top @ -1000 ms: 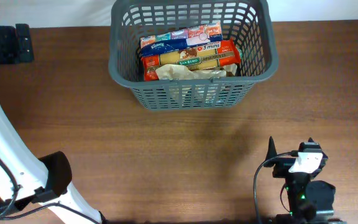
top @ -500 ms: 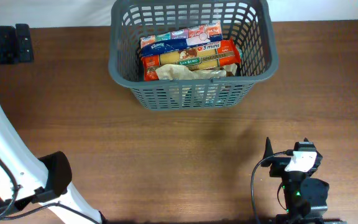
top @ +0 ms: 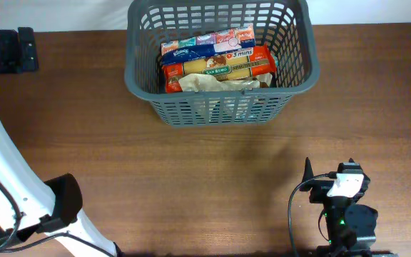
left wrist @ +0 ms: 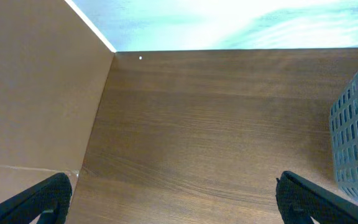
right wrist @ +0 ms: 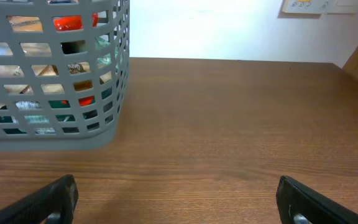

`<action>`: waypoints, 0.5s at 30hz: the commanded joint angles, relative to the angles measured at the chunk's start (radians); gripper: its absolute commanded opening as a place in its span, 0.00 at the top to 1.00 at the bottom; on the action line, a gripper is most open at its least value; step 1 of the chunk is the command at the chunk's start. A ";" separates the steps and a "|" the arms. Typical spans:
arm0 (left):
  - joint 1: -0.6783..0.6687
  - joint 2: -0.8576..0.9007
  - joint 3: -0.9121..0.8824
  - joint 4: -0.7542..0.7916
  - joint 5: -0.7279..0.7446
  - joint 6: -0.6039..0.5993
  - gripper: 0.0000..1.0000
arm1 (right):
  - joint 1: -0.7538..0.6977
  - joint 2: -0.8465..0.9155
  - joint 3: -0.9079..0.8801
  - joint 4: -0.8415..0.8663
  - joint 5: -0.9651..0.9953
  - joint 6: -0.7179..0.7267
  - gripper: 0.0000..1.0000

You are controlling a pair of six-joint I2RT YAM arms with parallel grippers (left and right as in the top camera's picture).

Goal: Pack container

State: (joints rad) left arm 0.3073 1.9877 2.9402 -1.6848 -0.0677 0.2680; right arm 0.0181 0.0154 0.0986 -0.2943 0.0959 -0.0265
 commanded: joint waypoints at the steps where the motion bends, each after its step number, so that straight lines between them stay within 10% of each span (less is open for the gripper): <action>1: 0.000 -0.019 -0.001 -0.002 -0.001 -0.010 0.01 | -0.007 -0.012 -0.009 0.003 -0.006 0.001 0.01; 15: -0.005 -0.333 -0.327 0.129 0.000 -0.010 0.01 | -0.007 -0.012 -0.009 0.003 -0.006 0.001 0.01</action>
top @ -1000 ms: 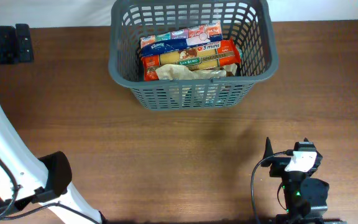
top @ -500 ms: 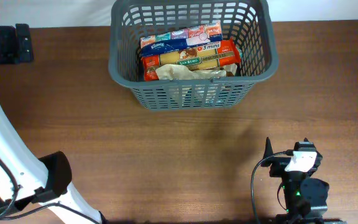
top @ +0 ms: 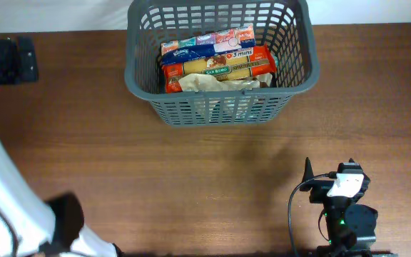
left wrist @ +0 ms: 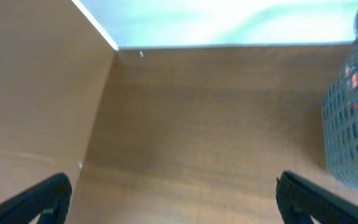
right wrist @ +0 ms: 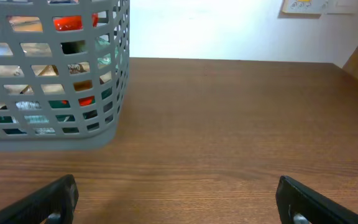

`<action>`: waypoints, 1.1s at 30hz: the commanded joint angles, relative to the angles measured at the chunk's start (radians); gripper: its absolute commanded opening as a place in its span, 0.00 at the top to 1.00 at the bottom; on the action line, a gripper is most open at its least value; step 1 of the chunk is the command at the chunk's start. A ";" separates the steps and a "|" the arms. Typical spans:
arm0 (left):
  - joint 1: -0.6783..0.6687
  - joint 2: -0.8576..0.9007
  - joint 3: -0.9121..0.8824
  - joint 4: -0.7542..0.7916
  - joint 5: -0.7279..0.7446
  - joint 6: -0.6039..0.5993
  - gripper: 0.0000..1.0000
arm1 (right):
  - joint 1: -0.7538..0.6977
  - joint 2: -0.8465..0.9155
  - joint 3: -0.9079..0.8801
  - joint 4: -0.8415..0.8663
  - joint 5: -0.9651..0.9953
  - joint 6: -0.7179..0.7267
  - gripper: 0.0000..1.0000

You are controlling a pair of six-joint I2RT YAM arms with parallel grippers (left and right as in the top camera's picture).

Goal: Pack container

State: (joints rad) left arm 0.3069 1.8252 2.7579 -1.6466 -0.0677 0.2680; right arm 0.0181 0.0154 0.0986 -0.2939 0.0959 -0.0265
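The grey plastic basket (top: 220,64) stands at the back middle of the wooden table (top: 191,178). Inside lie a red spaghetti packet (top: 220,68), a blue tissue pack (top: 184,52), a pack marked "3 mins" (top: 235,43) and a crumpled beige wrapper (top: 205,83). My left gripper (left wrist: 173,202) is open over bare wood at the far left, and the basket's wall (left wrist: 350,124) shows at the right edge of its blurred view. My right gripper (right wrist: 176,202) is open and empty low over the table, with the basket (right wrist: 48,74) ahead to its left.
A brown board (left wrist: 36,93) rises along the left side of the left wrist view. The right arm's body (top: 344,196) sits at the front right of the table. Behind the table is a white wall (right wrist: 229,28).
The left arm has shifted: it is blurred in the overhead view, and the basket reaches further into the left wrist view. The right arm and the basket's contents have not changed.
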 commanded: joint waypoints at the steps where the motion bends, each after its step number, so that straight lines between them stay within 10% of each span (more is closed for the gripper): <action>1: -0.012 -0.224 -0.224 0.153 0.006 -0.013 0.01 | -0.007 -0.012 -0.009 0.003 -0.006 0.001 0.01; 12: -0.323 -0.753 -1.148 0.981 0.045 -0.013 0.01 | -0.007 -0.012 -0.009 0.003 -0.006 0.001 0.01; 33: -0.346 -1.469 -2.371 1.661 0.045 -0.013 0.01 | -0.007 -0.012 -0.009 0.003 -0.006 0.001 0.01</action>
State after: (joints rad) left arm -0.0338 0.4347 0.5133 -0.0700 -0.0269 0.2642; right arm 0.0162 0.0158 0.0975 -0.2901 0.0921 -0.0265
